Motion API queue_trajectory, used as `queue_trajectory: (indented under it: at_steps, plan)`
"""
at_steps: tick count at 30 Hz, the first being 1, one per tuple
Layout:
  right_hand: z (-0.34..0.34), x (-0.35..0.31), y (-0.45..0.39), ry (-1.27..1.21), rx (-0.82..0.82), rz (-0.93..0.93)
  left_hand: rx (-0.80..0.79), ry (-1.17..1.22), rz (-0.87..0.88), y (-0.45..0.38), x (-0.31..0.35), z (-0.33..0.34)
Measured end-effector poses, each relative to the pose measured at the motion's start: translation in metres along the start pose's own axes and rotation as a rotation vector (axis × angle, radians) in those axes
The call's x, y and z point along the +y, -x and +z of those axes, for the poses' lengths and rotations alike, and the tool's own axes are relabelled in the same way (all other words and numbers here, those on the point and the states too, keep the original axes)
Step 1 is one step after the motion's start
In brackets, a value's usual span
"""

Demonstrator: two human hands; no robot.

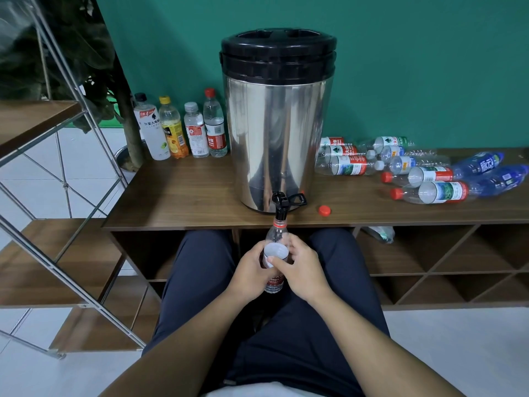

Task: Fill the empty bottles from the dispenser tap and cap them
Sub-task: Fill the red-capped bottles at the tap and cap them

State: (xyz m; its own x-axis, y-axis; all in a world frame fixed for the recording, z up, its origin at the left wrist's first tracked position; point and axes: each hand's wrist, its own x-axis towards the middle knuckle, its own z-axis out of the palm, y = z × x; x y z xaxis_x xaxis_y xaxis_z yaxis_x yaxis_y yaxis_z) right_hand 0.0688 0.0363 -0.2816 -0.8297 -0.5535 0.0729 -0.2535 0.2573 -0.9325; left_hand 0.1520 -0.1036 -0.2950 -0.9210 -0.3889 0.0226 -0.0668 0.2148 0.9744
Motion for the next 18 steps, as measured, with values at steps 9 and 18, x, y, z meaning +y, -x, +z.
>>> queue_trajectory:
  at_steps: [9, 18]
  plan:
    - [0.0003, 0.0018, -0.0007, 0.0, -0.013, 0.013, -0.004, -0.008, -0.01, -0.0022, -0.0043, 0.0]
    - [0.0007, 0.0021, -0.001, -0.006, -0.004, 0.003, -0.005, 0.002, -0.013, -0.0023, -0.0055, 0.0002]
